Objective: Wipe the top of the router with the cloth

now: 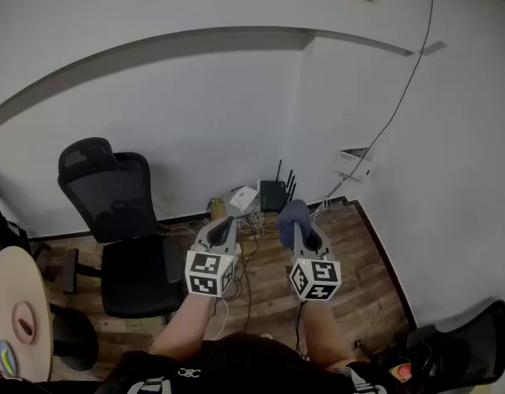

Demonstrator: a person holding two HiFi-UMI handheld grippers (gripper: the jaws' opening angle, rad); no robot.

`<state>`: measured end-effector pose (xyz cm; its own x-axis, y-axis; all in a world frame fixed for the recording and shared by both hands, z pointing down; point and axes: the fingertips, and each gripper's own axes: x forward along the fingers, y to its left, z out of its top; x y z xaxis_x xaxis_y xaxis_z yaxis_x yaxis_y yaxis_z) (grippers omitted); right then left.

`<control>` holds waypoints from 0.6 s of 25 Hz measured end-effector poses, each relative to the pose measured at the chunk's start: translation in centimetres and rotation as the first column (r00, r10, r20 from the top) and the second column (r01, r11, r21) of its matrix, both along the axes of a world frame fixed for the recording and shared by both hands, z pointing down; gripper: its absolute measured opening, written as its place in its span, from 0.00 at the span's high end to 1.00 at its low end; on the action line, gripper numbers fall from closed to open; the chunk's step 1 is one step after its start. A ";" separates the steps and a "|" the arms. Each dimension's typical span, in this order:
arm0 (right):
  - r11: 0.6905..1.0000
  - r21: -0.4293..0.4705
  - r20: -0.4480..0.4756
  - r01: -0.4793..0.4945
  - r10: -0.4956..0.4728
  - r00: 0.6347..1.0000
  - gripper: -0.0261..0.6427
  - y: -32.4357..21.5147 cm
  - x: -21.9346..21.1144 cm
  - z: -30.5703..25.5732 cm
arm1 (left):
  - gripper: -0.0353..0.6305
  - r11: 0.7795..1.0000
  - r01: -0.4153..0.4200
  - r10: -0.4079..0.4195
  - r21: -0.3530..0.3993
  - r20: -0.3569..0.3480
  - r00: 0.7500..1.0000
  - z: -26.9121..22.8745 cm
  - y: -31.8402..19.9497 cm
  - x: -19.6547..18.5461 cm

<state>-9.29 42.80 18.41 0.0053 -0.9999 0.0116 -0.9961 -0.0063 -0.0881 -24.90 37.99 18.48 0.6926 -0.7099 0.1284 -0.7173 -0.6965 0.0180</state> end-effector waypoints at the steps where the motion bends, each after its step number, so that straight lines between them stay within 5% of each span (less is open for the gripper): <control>1: 1.000 -0.001 0.008 0.001 -0.001 1.000 0.94 0.0 0.0 0.0 | 0.96 1.000 0.002 -0.002 -0.003 0.001 1.000 0.0 -0.2 0.0; 15: 1.000 -0.024 0.001 -0.012 0.012 1.000 0.94 -0.5 2.3 0.3 | 0.96 0.999 -0.012 0.011 0.036 0.027 1.000 -0.6 -0.4 2.9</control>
<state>-7.04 42.28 18.75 0.0173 -0.9992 0.0354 -0.9958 -0.0204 -0.0891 -21.96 37.55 17.89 0.6973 -0.7064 0.1211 -0.7091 -0.7046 -0.0269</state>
